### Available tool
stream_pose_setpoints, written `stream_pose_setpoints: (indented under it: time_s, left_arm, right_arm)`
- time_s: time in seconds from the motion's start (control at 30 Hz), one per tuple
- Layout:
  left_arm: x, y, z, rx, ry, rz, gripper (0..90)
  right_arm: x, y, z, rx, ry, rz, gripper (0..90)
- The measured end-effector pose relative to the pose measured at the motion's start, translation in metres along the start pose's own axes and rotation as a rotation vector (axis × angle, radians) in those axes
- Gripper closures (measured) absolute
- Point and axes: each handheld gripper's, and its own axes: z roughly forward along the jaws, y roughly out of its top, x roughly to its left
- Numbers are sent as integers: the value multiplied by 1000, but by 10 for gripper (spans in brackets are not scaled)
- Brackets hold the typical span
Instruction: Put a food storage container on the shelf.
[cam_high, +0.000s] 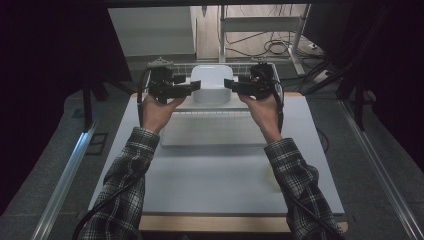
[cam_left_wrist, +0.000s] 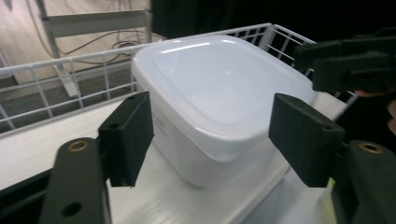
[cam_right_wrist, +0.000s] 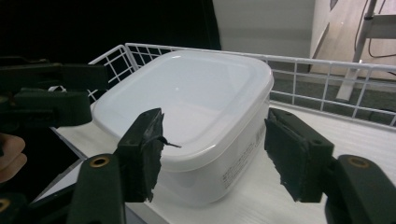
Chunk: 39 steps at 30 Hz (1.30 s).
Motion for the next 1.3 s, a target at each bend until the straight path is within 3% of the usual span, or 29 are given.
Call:
stream_pose_setpoints:
  time_s: [0.2, 0.53, 0.9, 1.07, 1.3]
  left_arm:
    - [-5, -8, -8, 24, -26, 38, 185]
    - [-17, -26, -21, 44, -52, 82, 89]
    - [-29, -53, -32, 48, -58, 136, 56]
    - [-38, -64, -35, 52, -41, 194, 55]
    - [-45, -79, -39, 41, -76, 213, 52]
  right_arm:
    - [-1, -7, -8, -21, 15, -1, 302]
    - [-3, -25, -23, -26, 50, -26, 225]
    - [9, -47, -36, 7, 95, -88, 153]
    - [14, -58, -41, 20, 113, -103, 123]
    - [18, -73, -46, 37, 135, -130, 95]
